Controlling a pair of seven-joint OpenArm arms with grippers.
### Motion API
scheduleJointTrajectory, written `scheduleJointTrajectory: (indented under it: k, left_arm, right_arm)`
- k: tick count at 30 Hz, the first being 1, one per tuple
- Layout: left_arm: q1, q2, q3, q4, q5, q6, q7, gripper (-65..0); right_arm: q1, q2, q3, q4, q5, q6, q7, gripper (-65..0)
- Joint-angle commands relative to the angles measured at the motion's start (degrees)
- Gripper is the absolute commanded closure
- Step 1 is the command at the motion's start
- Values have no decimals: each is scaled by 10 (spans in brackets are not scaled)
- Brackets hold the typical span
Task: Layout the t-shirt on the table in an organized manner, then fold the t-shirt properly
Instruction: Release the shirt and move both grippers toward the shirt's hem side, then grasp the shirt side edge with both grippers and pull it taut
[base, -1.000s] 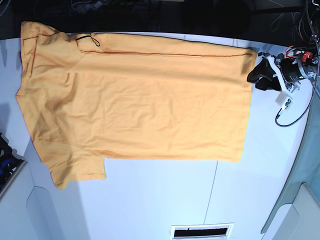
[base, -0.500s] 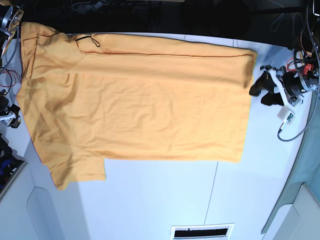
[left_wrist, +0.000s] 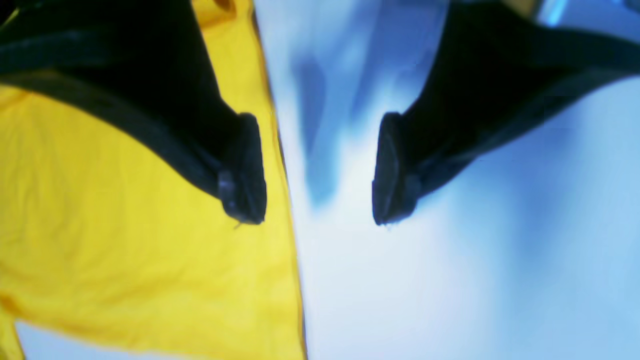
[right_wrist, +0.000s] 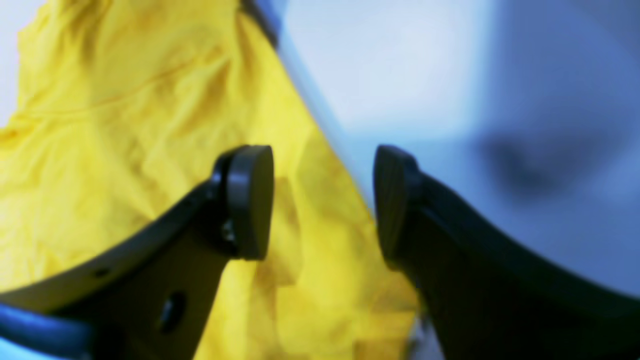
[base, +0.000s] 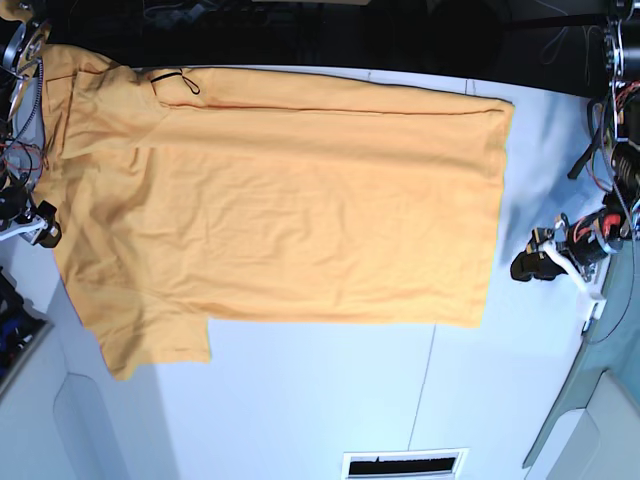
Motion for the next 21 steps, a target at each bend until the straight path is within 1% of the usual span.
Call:
scheduleJointTrajectory:
  k: [1,2,4,9,12,15,18,20,21]
  left_arm:
    - [-23,-7,-2,-8,-12,-5,-30,-372]
    - [-31,-2,-2,-22,-12,-5,-41,-372]
    - [-37,0,-2,-31,-11,-5,-44,-372]
    - [-38,2,-2,-30,-8,-7,-42,-372]
    - [-51,10,-2,-30,15,-15,-42,-372]
    - [-65,14,0,-30,15,-16,-40,-372]
    - [-74,15,16,-30,16,-16,-38,-372]
    - [-76,15,39,-30,20,-1,-42,-372]
    - [-76,16,51,-30,28,15,-48,-372]
  right_arm:
    - [12,16,2,7,11,1,1,-315]
    - [12,16,2,7,22,5,-1,-315]
    - [12,11,2,7,30,5,-12,-315]
    - [14,-8,2,7,30,5,-11,-315]
    - [22,-20,2,7,29,5,-9,-315]
    - [32,-31,1,7,27,5,-10,-315]
    - [40,-39,1,7,18,5,-10,-315]
    - [44,-44,0,7,14,5,-10,-315]
    - [46,-47,0,7,14,5,-10,-315]
